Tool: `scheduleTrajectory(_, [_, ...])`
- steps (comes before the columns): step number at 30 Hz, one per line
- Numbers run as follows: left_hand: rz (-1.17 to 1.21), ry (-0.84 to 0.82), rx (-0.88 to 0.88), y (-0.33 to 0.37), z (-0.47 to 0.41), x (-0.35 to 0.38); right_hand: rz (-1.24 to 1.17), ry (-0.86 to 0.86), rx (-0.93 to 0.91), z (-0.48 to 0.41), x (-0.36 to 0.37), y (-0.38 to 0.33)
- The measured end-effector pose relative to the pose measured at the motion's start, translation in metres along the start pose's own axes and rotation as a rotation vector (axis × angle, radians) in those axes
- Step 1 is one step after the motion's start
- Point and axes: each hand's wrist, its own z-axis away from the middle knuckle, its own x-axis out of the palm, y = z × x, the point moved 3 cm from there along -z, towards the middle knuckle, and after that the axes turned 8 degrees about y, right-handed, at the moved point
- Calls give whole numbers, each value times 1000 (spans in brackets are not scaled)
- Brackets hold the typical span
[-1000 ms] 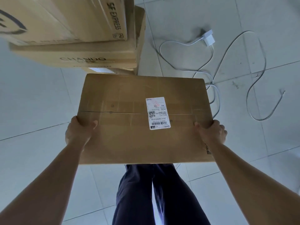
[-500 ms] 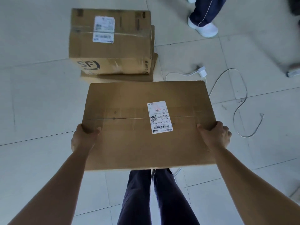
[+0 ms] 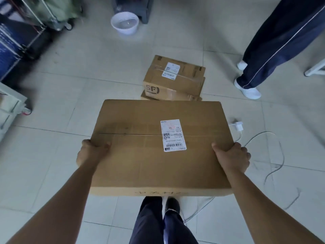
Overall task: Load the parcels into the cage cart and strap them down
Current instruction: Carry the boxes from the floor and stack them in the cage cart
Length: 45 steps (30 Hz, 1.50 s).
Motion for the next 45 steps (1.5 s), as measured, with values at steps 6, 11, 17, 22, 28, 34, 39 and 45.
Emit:
scheduleTrajectory(6, [62,97,-71,-49,18,-73,-55,-16,-178,36,-26,-49])
scheduleTrajectory(11, [141,201,-153,-92,25,-134,-79,-22,-334,74,-41,-110])
scheduleTrajectory(17, [231,308,-212,-142,22,-207,-81,-17,-499,134,-55,-191])
scheduleTrajectory(22, [297,394,-257,-190,3,-277,-102,-43,-612,196,-56,-265])
scheduleTrajectory(28, [388,496,-321,-244,-21,-356,-160,-35,-730,285,-59,-345])
scheduleTrajectory(34, [455,590,-349,-299,-45,-422,-204,-28,-857,366,-53,-415])
scheduleTrajectory(39, [485,684,-414,-337,-59,-461,-234,-62,-965,422,-47,-477])
scheduleTrajectory(45, [529,801,-495,-371,-81,-500,-284,-121,-1112,481,-37,-558])
